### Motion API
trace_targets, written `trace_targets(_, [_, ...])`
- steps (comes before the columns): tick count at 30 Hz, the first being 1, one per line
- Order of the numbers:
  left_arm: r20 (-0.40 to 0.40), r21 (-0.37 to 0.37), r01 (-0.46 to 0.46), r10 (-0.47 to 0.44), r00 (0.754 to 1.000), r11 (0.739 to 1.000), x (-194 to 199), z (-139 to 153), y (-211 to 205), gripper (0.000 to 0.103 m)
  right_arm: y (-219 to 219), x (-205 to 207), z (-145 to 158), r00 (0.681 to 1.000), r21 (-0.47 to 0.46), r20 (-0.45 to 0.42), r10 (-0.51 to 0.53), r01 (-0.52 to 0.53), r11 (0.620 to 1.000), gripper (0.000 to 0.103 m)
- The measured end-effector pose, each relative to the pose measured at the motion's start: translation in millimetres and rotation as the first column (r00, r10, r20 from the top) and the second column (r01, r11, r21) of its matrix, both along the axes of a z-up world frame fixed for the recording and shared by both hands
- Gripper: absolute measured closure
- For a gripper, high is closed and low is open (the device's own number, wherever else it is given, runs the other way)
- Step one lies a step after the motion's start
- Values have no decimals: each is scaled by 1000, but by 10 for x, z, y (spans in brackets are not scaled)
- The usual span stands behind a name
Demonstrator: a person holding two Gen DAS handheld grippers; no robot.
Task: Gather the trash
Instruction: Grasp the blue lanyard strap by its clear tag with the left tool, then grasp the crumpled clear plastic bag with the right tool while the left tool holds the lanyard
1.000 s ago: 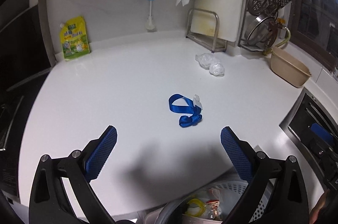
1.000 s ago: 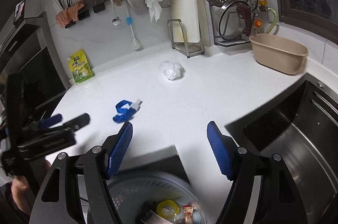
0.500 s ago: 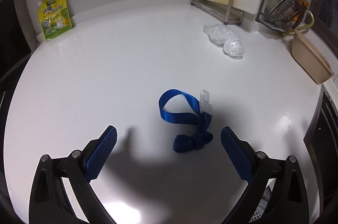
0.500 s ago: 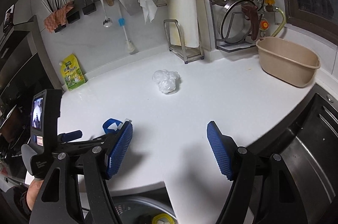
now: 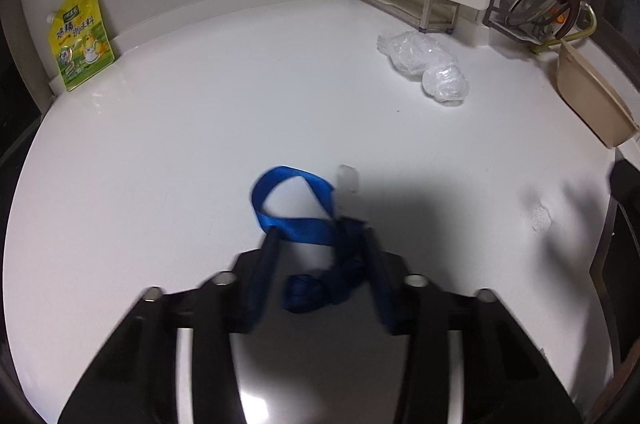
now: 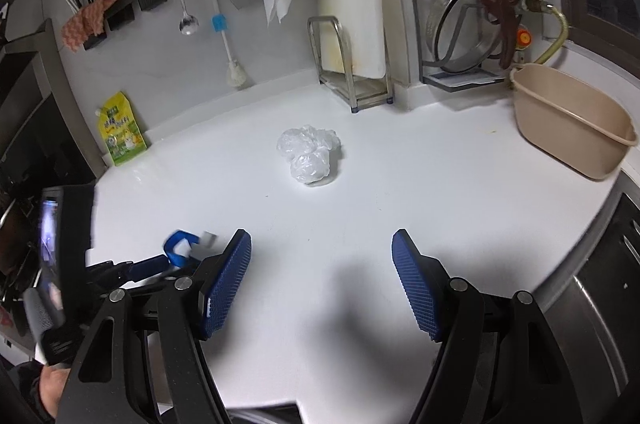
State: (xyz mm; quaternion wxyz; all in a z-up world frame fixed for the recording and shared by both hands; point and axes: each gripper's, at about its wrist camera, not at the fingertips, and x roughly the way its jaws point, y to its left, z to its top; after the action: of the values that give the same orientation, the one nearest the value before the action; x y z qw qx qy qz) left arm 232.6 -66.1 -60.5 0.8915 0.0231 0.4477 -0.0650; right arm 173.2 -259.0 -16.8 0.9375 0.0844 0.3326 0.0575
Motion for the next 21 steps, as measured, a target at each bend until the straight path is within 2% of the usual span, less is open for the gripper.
trace_targets(1, [-1, -14, 5, -5, 1000, 1000, 13, 6, 14, 88, 16, 73, -21, 1000, -8, -8, 5, -5, 1000, 33])
trace_targets(4, [-4, -64, 11, -11, 1000, 998, 59, 27, 101, 90, 68, 289, -65, 999, -30, -30, 21, -22, 999, 33])
trace_targets(6, [10, -70, 7, -7, 1000, 997, 79, 53, 151, 90, 114, 464, -84, 998, -44, -46, 33, -35, 998, 33])
trace_targets(16, [81, -36, -29, 31, 996, 999, 306, 234, 408, 91, 420, 1352, -191, 989, -77, -116, 91, -101, 992, 32])
trace_targets(21, [110, -23, -67, 69, 992, 997, 469, 294, 528, 91, 449, 1674, -306, 984, -58, -170, 59, -70, 996, 31])
